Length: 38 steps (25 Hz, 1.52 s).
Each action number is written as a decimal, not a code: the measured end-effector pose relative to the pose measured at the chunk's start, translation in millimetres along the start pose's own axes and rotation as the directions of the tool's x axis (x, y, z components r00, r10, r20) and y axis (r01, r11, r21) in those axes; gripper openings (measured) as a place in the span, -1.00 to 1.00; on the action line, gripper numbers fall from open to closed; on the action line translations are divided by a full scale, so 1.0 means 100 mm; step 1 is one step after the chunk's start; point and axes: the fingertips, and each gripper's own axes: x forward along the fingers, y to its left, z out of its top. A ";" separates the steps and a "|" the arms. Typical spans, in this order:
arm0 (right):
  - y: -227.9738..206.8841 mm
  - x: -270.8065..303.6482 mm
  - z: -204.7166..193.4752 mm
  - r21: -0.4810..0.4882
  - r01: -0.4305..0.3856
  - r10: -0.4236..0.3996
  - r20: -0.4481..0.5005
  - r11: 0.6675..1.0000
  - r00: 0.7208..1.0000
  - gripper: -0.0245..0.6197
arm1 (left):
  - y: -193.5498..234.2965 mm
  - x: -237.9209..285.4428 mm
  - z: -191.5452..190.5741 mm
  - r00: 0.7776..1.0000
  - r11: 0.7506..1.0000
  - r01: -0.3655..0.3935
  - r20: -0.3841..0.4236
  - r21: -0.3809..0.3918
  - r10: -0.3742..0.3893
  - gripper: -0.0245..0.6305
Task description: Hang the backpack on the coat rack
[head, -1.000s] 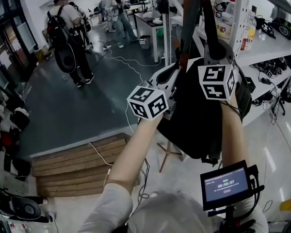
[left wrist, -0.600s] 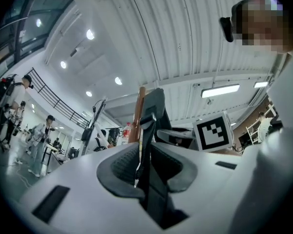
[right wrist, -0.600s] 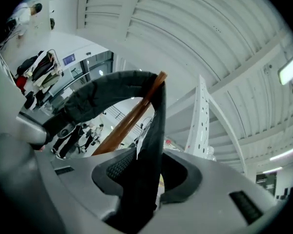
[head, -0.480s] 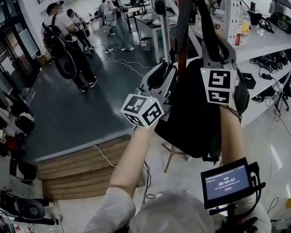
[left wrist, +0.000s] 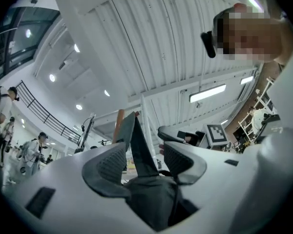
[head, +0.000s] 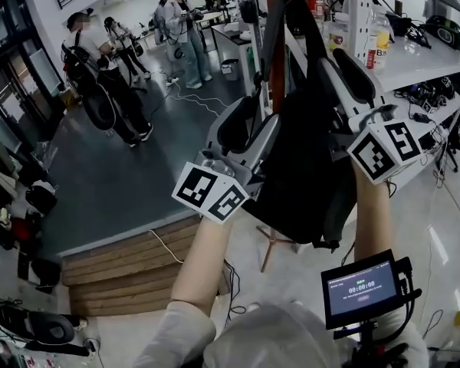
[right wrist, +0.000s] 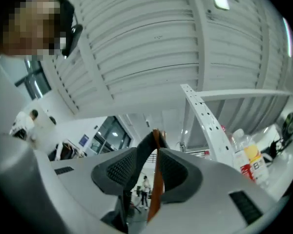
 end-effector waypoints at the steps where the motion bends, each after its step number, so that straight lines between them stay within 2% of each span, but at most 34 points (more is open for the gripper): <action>1: 0.06 -0.04 0.05 0.058 -0.037 0.036 0.020 0.998 0.999 -0.52 | -0.05 -0.04 0.06 1.000 1.000 0.014 0.020 -0.012 -0.013 -0.22; 3: 0.23 -0.13 0.12 0.132 -0.111 0.104 0.065 0.985 0.993 -0.52 | -0.15 -0.14 0.19 0.997 0.998 0.043 0.066 -0.050 -0.040 -0.23; 7: 0.56 -0.34 0.16 0.206 -0.239 0.219 0.115 0.949 0.969 -0.52 | -0.29 -0.35 0.38 0.988 0.986 0.098 0.136 -0.133 -0.080 -0.24; 12: 0.79 -0.61 0.03 0.298 -0.315 0.277 0.162 0.901 0.947 -0.52 | -0.48 -0.54 0.35 0.989 0.989 0.109 0.115 -0.100 -0.097 -0.33; 15: 0.89 -0.77 -0.14 0.372 -0.339 0.299 0.162 0.864 0.940 -0.53 | -0.58 -0.65 0.22 0.989 0.984 0.131 0.079 -0.119 -0.122 -0.35; 18: 0.93 -0.94 -0.37 0.441 -0.312 0.272 0.152 0.842 0.950 -0.53 | -0.71 -0.74 -0.04 0.985 0.976 0.170 0.005 -0.135 -0.171 -0.36; 20: 0.92 -1.05 -0.53 0.471 -0.269 0.222 0.154 0.840 0.963 -0.53 | -0.76 -0.81 -0.20 0.983 0.964 0.177 -0.004 -0.199 -0.181 -0.45; 21: 0.91 -1.11 -0.60 0.491 -0.254 0.198 0.163 0.833 0.967 -0.53 | -0.76 -0.85 -0.27 0.985 0.956 0.167 0.008 -0.241 -0.170 -0.55; 23: 0.89 -1.22 -0.71 0.553 -0.247 0.166 0.192 0.796 0.967 -0.53 | -0.69 -0.93 -0.39 0.993 0.943 0.121 0.036 -0.311 -0.116 -0.70; 25: 0.91 -1.30 -0.81 0.612 -0.255 0.161 0.206 0.749 0.965 -0.53 | -0.61 -1.00 -0.52 0.997 0.936 0.073 0.040 -0.343 -0.063 -0.90; 26: 0.93 -1.32 -0.86 0.622 -0.250 0.164 0.193 0.742 0.967 -0.53 | -0.59 -1.02 -0.57 0.998 0.933 0.060 0.034 -0.353 -0.052 -0.90; 30: 1.03 -1.39 -1.13 0.564 -0.174 0.166 0.066 0.807 0.984 -0.53 | -0.62 -1.05 -0.75 0.998 0.923 0.056 0.004 -0.381 -0.059 -0.90; 31: 1.04 -1.41 -1.20 0.557 -0.160 0.166 0.039 0.815 0.985 -0.53 | -0.64 -1.05 -0.79 0.998 0.922 0.057 -0.005 -0.383 -0.064 -0.90; 38: 0.99 -1.49 -1.47 0.570 -0.107 0.147 -0.025 0.814 0.989 -0.53 | -0.67 -1.03 -1.09 0.996 0.922 0.045 -0.060 -0.384 -0.073 -0.90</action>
